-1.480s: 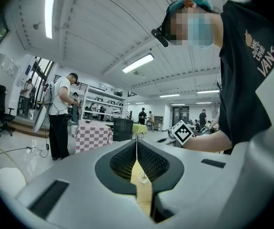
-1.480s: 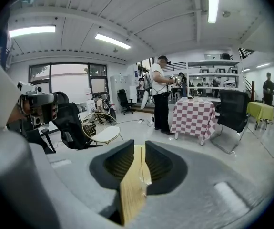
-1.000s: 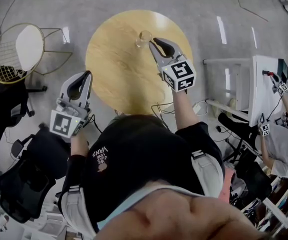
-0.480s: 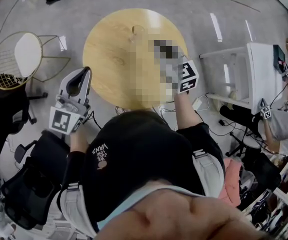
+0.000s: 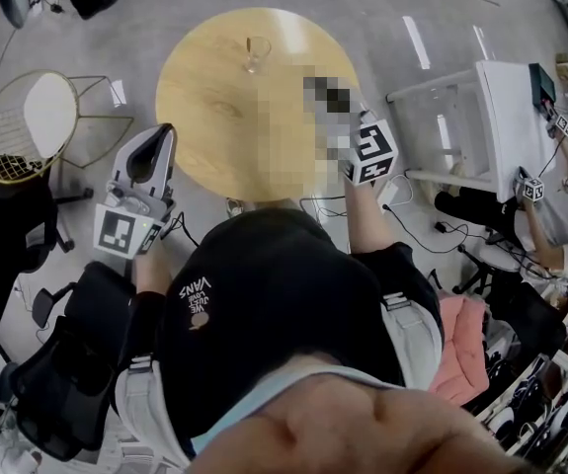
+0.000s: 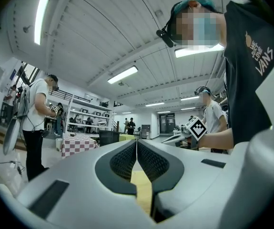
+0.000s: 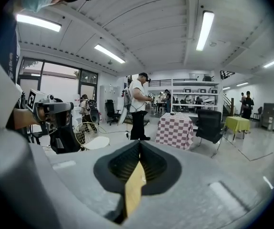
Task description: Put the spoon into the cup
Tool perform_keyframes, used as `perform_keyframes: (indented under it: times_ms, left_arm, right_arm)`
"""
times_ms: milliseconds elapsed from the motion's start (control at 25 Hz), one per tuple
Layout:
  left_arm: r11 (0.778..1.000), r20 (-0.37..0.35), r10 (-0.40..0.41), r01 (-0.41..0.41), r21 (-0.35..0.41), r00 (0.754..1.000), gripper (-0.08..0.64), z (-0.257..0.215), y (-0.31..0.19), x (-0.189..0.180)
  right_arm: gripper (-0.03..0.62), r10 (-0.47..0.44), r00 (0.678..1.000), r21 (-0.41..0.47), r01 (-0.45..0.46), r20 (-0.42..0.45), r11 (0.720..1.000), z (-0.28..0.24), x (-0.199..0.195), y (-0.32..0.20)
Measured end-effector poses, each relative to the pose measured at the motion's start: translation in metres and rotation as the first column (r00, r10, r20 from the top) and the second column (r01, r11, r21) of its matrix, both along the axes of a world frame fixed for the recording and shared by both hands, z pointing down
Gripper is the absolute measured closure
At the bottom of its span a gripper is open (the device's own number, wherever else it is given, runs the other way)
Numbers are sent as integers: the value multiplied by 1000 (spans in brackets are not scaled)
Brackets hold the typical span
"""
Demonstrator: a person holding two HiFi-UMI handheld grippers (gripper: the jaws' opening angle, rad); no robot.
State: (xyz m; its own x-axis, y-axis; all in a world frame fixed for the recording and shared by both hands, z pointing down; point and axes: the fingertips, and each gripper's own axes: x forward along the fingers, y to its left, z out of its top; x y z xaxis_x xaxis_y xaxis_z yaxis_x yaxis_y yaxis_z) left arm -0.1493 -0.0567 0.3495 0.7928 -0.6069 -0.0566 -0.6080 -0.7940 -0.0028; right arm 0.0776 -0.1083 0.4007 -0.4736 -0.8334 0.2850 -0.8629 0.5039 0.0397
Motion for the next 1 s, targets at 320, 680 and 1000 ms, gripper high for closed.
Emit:
perform_keyframes:
  times_ms: [320,680,1000]
  left_arm:
    - [1000,11,22,-22,6,1000,563,0,14,2]
    - [1000,-1,19,-19,16,1000,563,-5,26,-7]
    - [1000,-2,21,-21,19,1000,563,-5,38,-12]
  right_arm:
    - [594,29,999,9,-29,14,1000,-7,4,29]
    - [594,51,998,-3,-51,28,999,-6,4,56]
    - [594,70,997,0,-70,41,998,-8,2,74]
